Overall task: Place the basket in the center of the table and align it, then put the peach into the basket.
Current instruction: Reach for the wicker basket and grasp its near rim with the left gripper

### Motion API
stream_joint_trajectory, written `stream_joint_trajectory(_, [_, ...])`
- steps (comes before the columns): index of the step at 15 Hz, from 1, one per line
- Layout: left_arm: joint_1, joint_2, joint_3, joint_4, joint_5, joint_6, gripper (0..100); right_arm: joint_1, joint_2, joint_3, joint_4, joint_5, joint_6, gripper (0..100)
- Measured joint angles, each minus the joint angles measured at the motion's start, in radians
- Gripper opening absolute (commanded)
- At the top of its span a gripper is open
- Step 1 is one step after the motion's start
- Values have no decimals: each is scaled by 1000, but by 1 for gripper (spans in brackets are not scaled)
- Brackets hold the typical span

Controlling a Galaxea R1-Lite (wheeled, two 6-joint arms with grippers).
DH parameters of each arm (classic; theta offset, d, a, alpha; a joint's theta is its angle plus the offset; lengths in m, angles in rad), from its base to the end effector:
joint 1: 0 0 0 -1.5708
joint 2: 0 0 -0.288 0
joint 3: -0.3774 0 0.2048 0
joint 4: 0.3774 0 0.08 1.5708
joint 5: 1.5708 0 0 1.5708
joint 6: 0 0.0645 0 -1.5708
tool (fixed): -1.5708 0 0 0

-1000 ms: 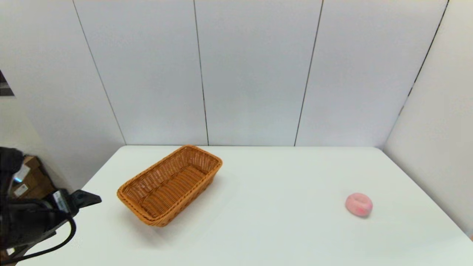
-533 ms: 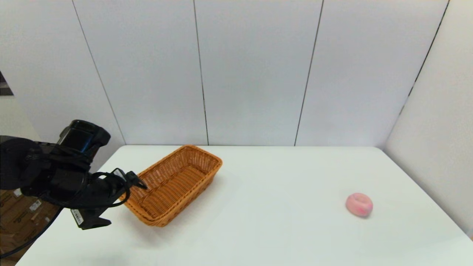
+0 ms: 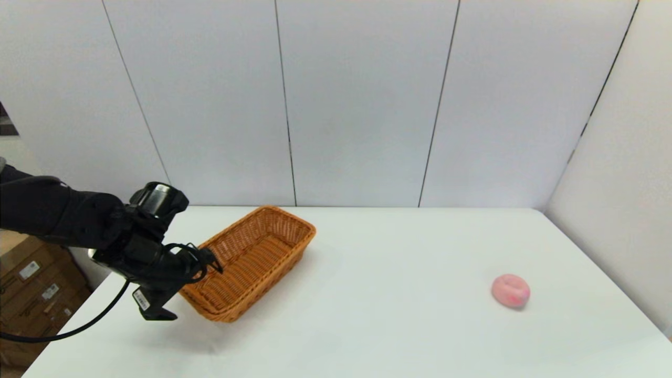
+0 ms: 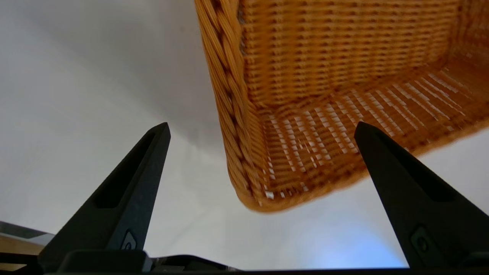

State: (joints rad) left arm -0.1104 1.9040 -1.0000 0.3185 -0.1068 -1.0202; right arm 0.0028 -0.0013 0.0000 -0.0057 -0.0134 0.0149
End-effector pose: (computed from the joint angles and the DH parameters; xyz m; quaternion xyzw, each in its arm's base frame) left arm 0.3177 -0.0421 0.0337 -0.3966 0.5442 0.2027 0.7110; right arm 0.0468 -0.0007 0.0764 0.0075 -0.0035 -0.0053 1.0000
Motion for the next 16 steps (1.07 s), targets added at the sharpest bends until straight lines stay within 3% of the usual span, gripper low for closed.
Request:
stream_joint_trajectory(11, [47,173,-32,-77,1,12,100,0,0,0,0,0,0,100])
stream_joint_trajectory(12, [47,176,-32,-76,2,12,0,0,0,0,0,0,0,100])
stream_joint_trajectory(16, [46,182,-34,-77,3,14,0,0,0,0,0,0,0,100])
